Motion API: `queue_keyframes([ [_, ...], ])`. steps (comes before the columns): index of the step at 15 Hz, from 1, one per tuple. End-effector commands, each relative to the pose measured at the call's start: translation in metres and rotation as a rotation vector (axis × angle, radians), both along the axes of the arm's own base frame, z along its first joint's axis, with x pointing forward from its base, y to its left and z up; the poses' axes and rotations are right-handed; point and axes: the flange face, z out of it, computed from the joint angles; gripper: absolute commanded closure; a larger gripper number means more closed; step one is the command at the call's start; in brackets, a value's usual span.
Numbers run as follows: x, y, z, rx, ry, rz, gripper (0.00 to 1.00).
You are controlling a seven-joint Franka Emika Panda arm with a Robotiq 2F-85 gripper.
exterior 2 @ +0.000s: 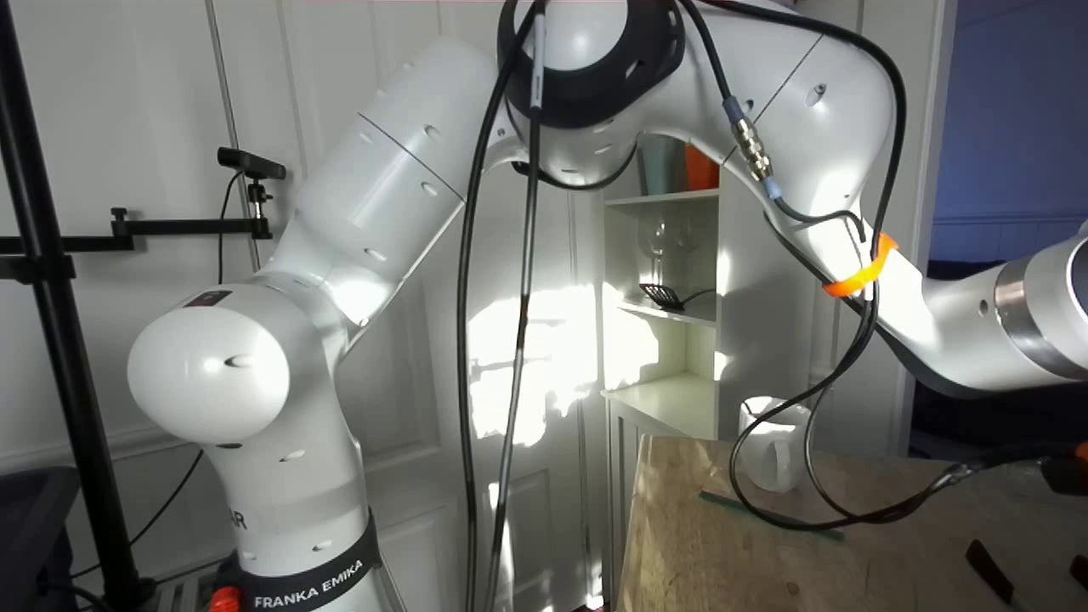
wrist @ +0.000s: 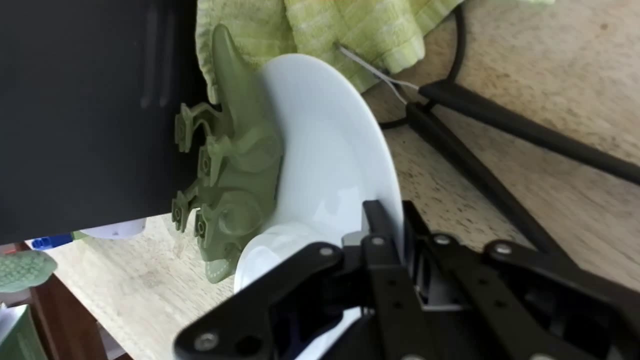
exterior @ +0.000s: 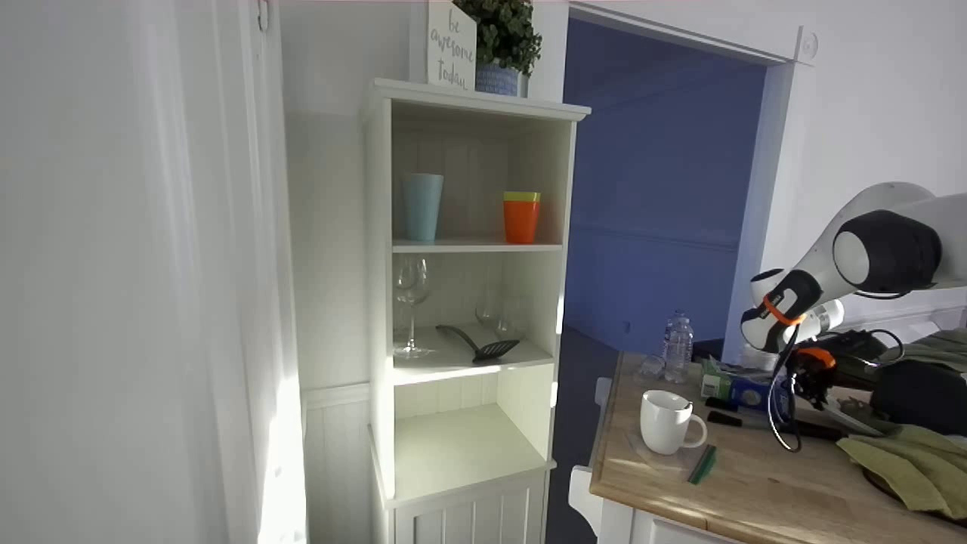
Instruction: Move the plate forward
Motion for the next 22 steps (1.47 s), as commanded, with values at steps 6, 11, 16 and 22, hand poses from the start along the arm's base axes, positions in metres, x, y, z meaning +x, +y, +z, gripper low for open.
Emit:
queue_keyframes([
  [6,-0.012,0.022,0.047,0.143,0.025,0.033,0.98],
  [11,-0.013,0.025,0.066,0.191,-0.014,0.04,0.98],
  [16,-0.014,0.027,0.088,0.215,-0.064,0.04,0.98],
  [22,-0.018,0.035,0.108,0.259,-0.076,0.045,0.98],
])
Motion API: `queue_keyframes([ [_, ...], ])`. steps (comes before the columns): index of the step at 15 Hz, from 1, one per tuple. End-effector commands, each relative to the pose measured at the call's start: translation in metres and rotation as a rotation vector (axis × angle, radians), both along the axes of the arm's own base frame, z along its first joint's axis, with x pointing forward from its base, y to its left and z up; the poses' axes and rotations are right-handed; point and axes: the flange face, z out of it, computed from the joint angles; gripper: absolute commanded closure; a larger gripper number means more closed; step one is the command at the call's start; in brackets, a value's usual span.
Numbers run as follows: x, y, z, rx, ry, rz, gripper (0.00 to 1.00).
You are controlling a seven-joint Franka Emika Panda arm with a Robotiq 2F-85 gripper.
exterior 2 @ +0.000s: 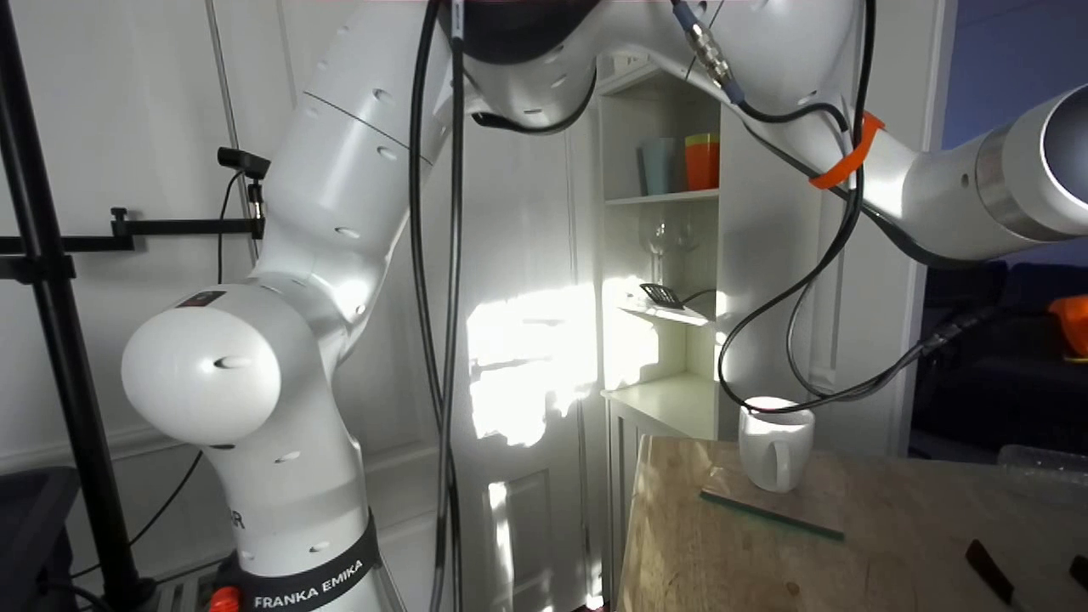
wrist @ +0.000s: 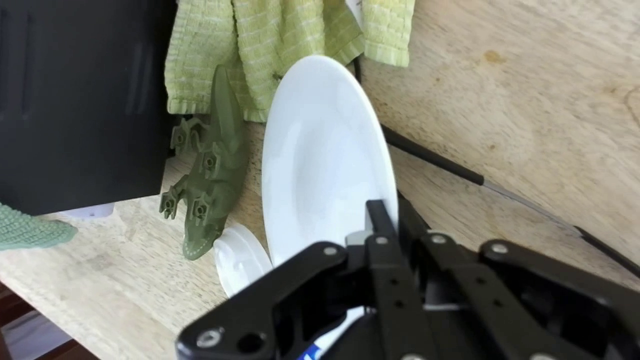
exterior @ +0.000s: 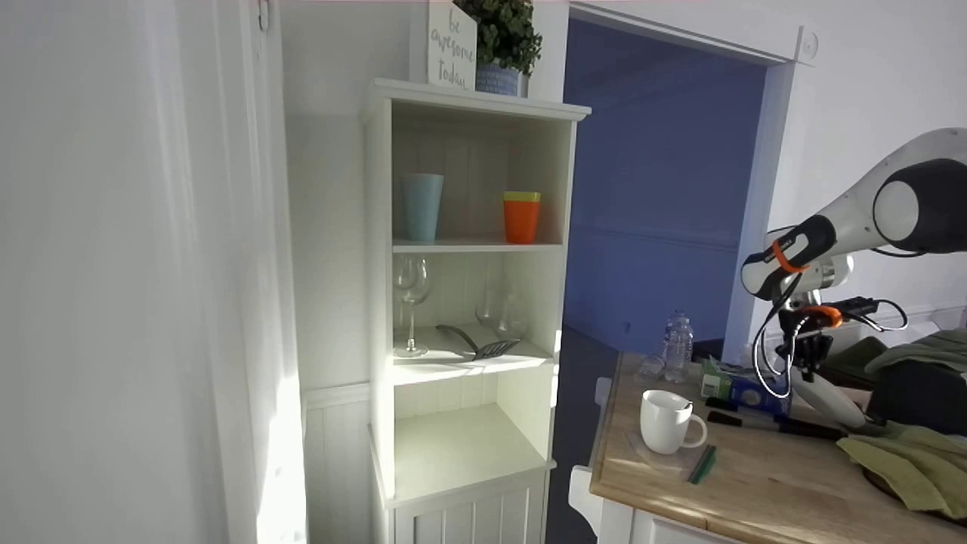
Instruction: Move the plate forward
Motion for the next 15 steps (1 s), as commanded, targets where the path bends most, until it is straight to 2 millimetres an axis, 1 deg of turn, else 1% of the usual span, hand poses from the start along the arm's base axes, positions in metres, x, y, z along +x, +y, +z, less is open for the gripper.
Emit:
queue_keyframes([
  [1,-0.015,0.01,0.022,0.046,0.01,-0.031,0.98],
  [3,-0.019,0.017,0.026,0.048,0.028,-0.056,0.98],
  [5,-0.024,0.029,0.031,0.028,0.024,-0.105,0.98],
  [8,-0.032,0.053,0.032,-0.017,0.006,-0.181,0.98],
  [10,-0.036,0.074,0.025,-0.016,-0.04,-0.316,0.98],
  [13,-0.045,0.107,0.013,-0.096,0.005,-0.449,0.98],
  [15,-0.051,0.128,0.002,-0.177,0.068,-0.522,0.98],
])
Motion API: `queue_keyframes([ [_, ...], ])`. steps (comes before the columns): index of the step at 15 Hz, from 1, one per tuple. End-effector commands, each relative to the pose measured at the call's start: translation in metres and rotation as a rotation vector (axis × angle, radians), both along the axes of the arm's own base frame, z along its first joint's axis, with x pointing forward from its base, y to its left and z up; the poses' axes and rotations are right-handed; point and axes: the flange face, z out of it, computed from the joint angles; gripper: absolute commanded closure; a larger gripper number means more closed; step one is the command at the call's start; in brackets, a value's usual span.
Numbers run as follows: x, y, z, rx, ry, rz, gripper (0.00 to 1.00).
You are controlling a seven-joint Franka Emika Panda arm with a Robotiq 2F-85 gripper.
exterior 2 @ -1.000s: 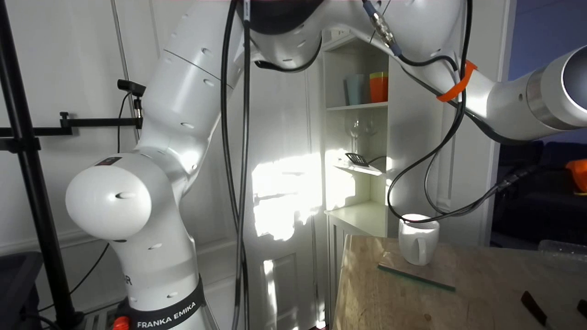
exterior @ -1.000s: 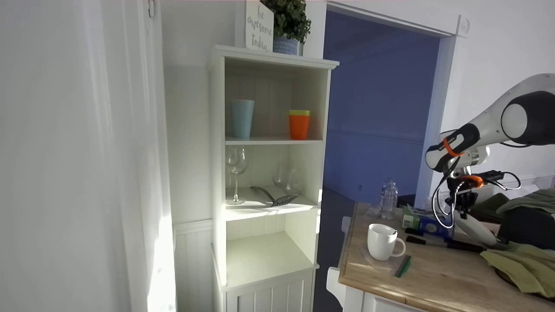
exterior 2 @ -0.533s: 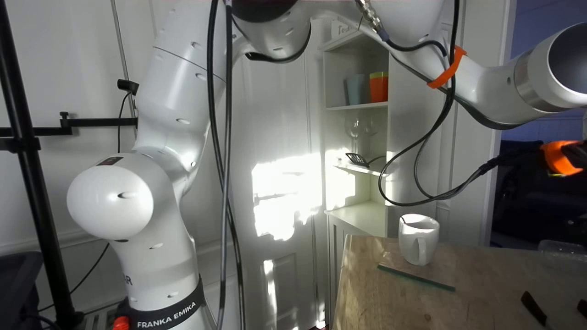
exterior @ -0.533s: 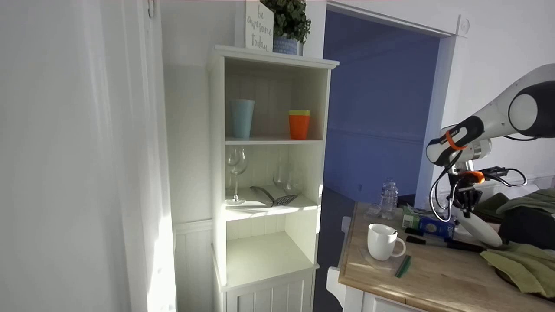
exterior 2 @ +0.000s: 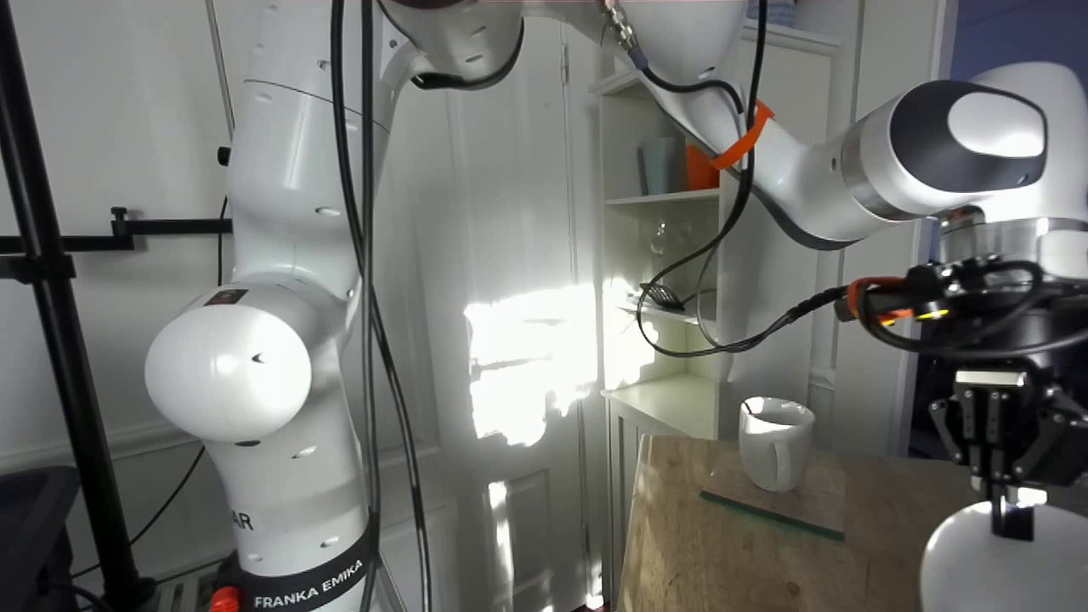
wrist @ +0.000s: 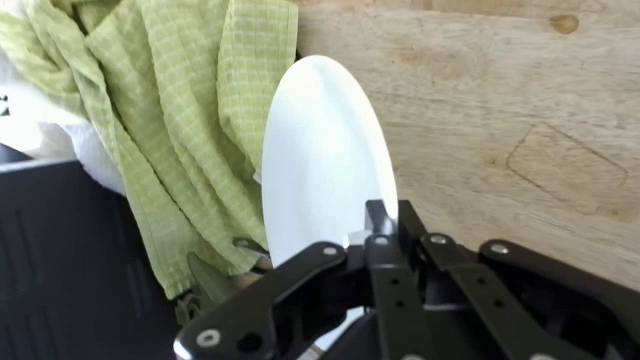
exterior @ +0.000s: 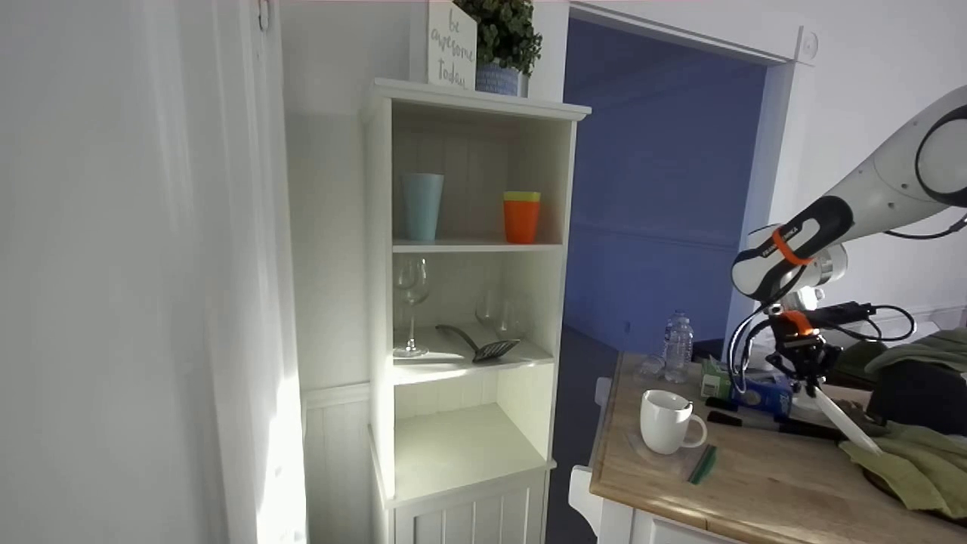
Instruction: Move the plate forward
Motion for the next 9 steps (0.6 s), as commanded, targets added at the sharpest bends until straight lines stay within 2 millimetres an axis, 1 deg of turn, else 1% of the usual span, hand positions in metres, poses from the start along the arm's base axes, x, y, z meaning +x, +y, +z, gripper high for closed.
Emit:
queue_keyframes([
  [1,-0.021,0.042,-0.006,-0.113,0.09,-0.138,0.98],
  [2,-0.023,0.053,-0.009,-0.122,0.127,-0.168,0.98],
  [3,-0.026,0.066,-0.012,-0.076,0.182,-0.133,0.98],
  [4,-0.012,0.047,-0.021,-0.073,0.134,-0.128,0.93],
  [5,-0.014,0.057,-0.024,-0.065,0.166,-0.128,0.93],
  [6,-0.014,0.063,-0.025,-0.062,0.18,-0.127,0.93],
  [9,-0.015,0.064,-0.024,-0.061,0.183,-0.129,0.93],
])
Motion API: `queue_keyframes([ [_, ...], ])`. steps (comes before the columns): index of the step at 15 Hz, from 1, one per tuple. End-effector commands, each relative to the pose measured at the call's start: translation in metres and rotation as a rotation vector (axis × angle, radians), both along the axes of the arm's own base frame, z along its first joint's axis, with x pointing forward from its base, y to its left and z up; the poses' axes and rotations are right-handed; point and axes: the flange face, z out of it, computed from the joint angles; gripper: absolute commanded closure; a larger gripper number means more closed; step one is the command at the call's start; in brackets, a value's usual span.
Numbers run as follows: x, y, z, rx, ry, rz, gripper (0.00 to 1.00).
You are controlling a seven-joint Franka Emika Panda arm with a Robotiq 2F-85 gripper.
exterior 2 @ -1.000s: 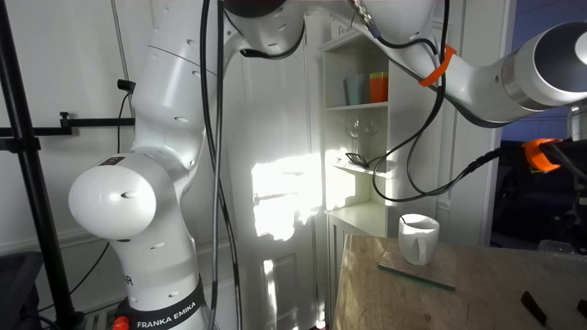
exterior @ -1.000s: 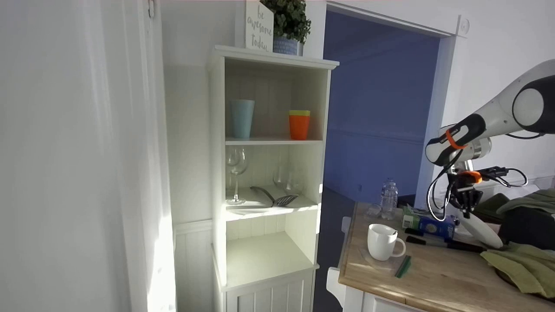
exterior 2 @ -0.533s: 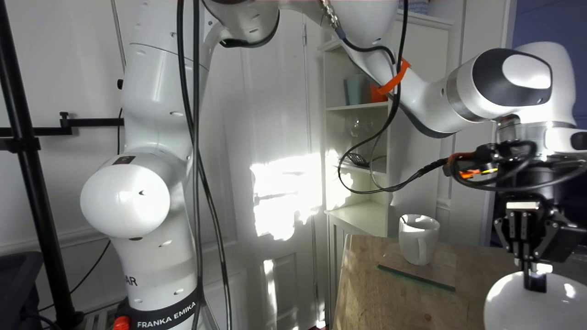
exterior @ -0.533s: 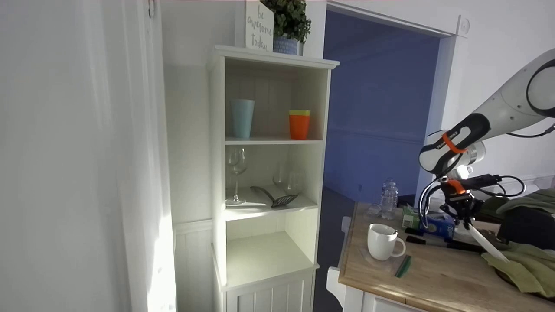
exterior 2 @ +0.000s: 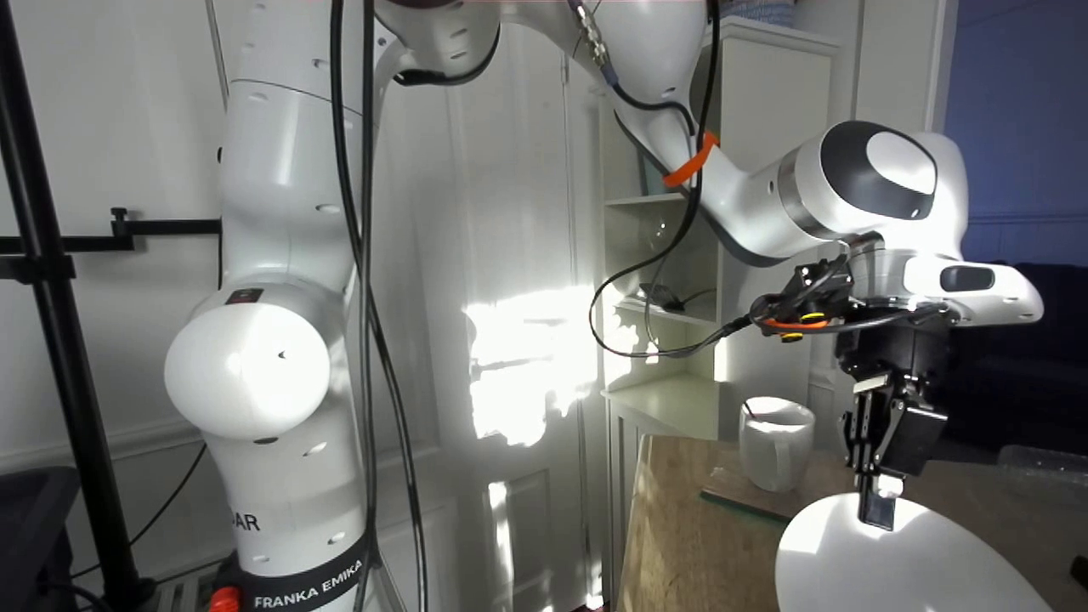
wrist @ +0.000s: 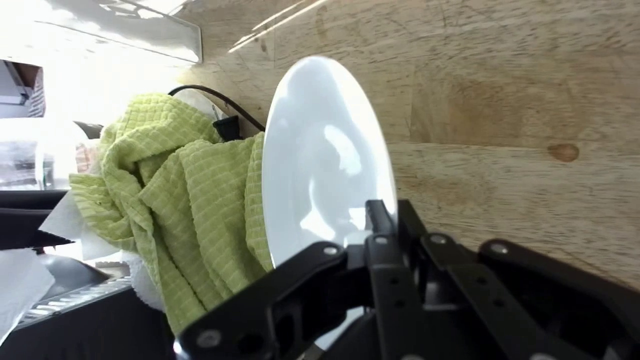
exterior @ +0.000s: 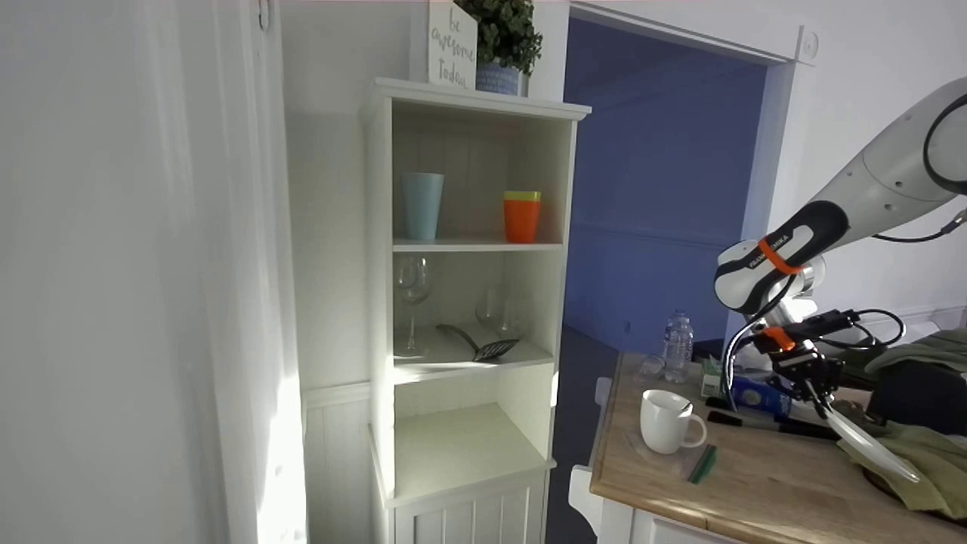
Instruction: Move the plate forward
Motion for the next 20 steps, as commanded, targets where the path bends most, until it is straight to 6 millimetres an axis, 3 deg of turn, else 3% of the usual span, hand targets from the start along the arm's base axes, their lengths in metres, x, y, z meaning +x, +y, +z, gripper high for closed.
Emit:
queue_keyframes([
  [1,0.0,-0.001,0.001,0.0,0.0,-0.002,0.93],
  [3,0.001,0.005,-0.003,0.005,0.022,0.002,0.98],
  [7,-0.003,0.042,-0.023,-0.036,0.068,0.189,0.98],
  [15,-0.036,0.109,-0.056,-0.2,0.152,0.581,0.98],
  [18,-0.051,0.119,-0.061,-0.138,0.157,0.676,0.98],
  [19,-0.034,0.114,-0.073,-0.16,0.175,0.621,0.93],
  [20,-0.039,0.117,-0.074,-0.146,0.175,0.637,0.93],
])
